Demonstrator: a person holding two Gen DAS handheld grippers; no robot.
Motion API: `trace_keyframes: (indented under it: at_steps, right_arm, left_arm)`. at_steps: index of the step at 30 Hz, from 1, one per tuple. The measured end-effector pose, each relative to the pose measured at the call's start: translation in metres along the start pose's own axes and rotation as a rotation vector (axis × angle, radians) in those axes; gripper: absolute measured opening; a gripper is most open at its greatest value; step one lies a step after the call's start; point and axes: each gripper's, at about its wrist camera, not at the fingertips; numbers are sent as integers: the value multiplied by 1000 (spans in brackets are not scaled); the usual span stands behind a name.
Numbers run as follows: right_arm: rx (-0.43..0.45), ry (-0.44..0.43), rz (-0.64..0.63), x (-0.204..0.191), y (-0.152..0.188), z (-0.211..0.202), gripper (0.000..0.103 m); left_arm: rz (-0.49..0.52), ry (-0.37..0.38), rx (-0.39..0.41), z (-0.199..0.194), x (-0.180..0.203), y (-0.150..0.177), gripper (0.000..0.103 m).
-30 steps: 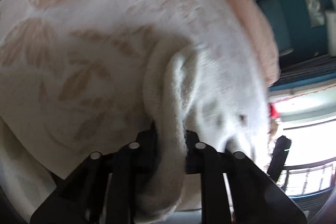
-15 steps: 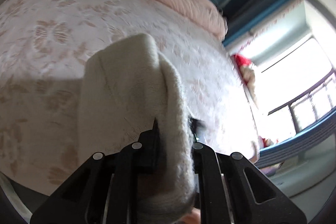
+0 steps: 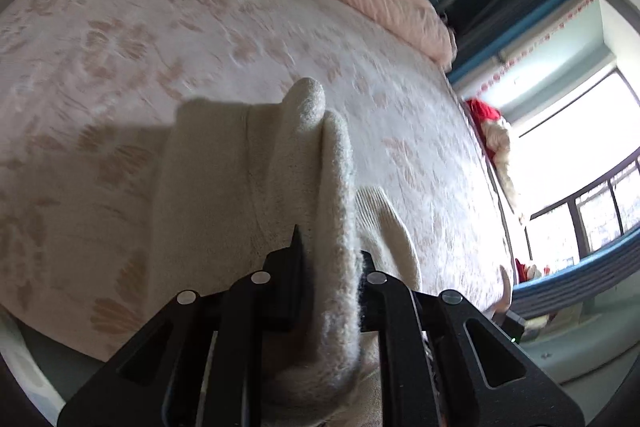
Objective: Fold small clothes
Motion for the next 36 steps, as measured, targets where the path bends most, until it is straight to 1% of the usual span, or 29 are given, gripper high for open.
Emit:
trace_keyframes:
  at_steps: [3, 5, 6, 7, 8, 10, 11, 12, 13, 15, 16, 17, 19, 20, 23, 26, 28, 30, 31, 33, 35, 36]
  right_arm:
    - [9, -13, -4, -6, 5, 3, 13]
    - [6, -26, -28, -19, 4, 4, 13]
    - [2, -39, -48, -31, 0, 6, 13]
    - [-5, -72, -78, -47, -5, 10, 13]
    - [-12, -109, -106, -64, -11, 15, 13]
    - [-33, -153, -174, -99, -22, 27, 13]
    - [-48, -164, -218, -123, -29, 38, 13]
    - [-66, -172, -245, -137, -33, 48, 13]
    - [-107, -180, -273, -156, -38, 67, 12]
    - [-170, -172, -307, -181, -44, 98, 12]
    - [-200, -164, -318, -187, -45, 111, 12]
    - [-235, -121, -334, -196, -44, 130, 12]
    - [-290, -88, -354, -203, -39, 160, 12]
    - [-269, -79, -358, -207, -38, 166, 11]
    - [-263, -64, -352, -214, -37, 171, 11]
    - [-259, -64, -374, -215, -36, 175, 10]
    - [-258, -104, -338, -209, -37, 170, 10]
    - [-254, -172, -264, -194, -44, 160, 10]
    - [-246, -203, -219, -184, -46, 154, 11]
    - [-205, -235, -123, -159, -47, 131, 17]
    - [-161, -229, -111, -142, -44, 109, 28]
    - [-140, -216, -117, -134, -41, 98, 30]
  left_arm:
    - [-58, -48, 101, -46, -33, -20, 13]
    - [-101, -75, 138, -67, -54, -27, 13]
    - [-127, -86, 143, -76, -68, -29, 13]
    - [-146, -91, 142, -81, -78, -29, 13]
    - [-167, -98, 140, -84, -87, -28, 13]
    - [-198, -118, 130, -85, -106, -24, 13]
    - [-207, -126, 125, -84, -111, -22, 13]
    - [-216, -128, 121, -83, -115, -20, 13]
    - [-217, -131, 121, -81, -117, -19, 13]
    - [-220, -127, 123, -82, -120, -20, 13]
    - [-224, -120, 124, -83, -122, -20, 13]
    - [-230, -114, 126, -84, -123, -19, 13]
    - [-241, -94, 129, -85, -125, -21, 13]
    - [-246, -88, 128, -85, -127, -23, 13]
    - [-241, -98, 145, -90, -129, -25, 12]
    - [-201, -103, 167, -94, -120, -31, 7]
    - [-146, -93, 166, -91, -101, -38, 7]
    - [-86, -75, 131, -77, -80, -42, 7]
    - [-69, -87, 122, -71, -73, -42, 8]
    - [-86, -92, 100, -59, -71, -42, 9]
    - [-133, -119, 79, -52, -84, -39, 20]
    - [-168, -144, 64, -49, -96, -35, 36]
Point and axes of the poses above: each gripper's, at about its wrist camera, not at the fingertips, and z roughly the way its jaws point, x to its right, y to its underside
